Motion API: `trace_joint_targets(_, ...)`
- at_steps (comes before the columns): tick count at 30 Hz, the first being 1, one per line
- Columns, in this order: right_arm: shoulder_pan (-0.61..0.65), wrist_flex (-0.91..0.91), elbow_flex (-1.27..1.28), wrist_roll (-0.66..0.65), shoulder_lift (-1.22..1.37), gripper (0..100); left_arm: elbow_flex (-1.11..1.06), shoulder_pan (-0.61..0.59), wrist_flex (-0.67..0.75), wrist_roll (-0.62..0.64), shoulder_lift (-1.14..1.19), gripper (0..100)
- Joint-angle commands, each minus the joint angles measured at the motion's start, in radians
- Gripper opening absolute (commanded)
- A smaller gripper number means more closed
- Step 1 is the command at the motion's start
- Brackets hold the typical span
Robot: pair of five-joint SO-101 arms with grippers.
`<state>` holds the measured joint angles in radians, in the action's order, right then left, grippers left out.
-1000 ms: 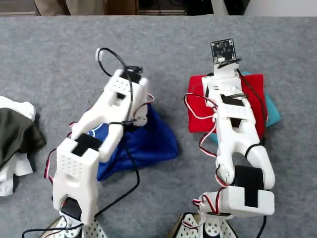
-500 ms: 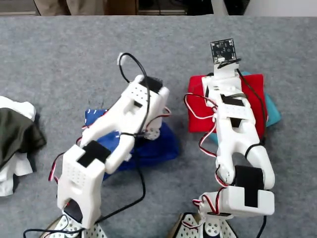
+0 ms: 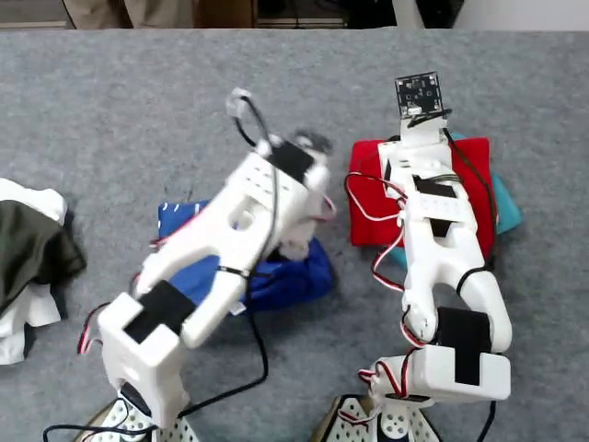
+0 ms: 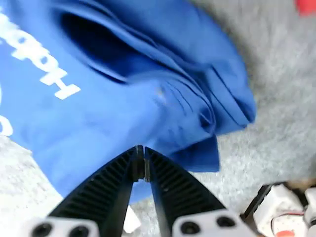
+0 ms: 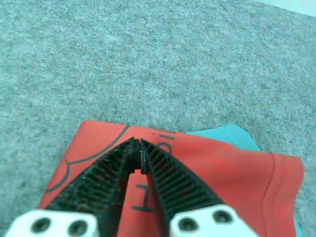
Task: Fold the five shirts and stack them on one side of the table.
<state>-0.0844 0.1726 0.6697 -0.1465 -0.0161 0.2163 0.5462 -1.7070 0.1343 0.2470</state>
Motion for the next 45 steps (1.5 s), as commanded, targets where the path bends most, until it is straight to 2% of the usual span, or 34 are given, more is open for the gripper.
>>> trace_joint_targets(1, -0.013, -0.020, -0.042, 0.009, -0.015, 0.5, 0.107, -0.098, 0.008, -0.020, -0.054, 2)
trace_joint_targets(4, -0.012, -0.020, -0.042, 0.009, -0.015, 0.5, 0.115, -0.172, 0.094, -0.014, -0.004, 2)
trace_joint_targets(7, -0.012, -0.020, -0.042, 0.009, -0.015, 0.5, 0.117, -0.173, 0.094, -0.011, 0.073, 2)
trace_joint_targets(12, -0.008, -0.020, -0.042, 0.009, -0.015, 0.5, 0.098, -0.080, 0.057, 0.060, 0.191, 2)
trace_joint_targets(16, -0.013, -0.020, -0.042, 0.009, -0.015, 0.5, 0.074, 0.011, 0.054, 0.071, 0.219, 2)
trace_joint_targets(23, -0.013, -0.020, -0.042, 0.009, -0.015, 0.5, 0.011, 0.051, 0.057, 0.071, 0.219, 2)
trace_joint_targets(31, -0.033, -0.020, -0.051, 0.012, -0.013, 0.5, -0.028, 0.167, 0.055, 0.072, 0.209, 2)
trace_joint_targets(35, -0.076, -0.028, -0.071, 0.072, -0.004, 0.5, -0.037, 0.201, 0.058, 0.072, 0.170, 2)
trace_joint_targets(41, -0.077, -0.021, -0.094, 0.078, 0.025, 0.5, -0.087, 0.186, 0.130, 0.069, 0.157, 2)
trace_joint_targets(45, -0.077, -0.021, -0.094, 0.075, 0.025, 0.5, 0.005, 0.049, 0.147, 0.068, 0.156, 2)
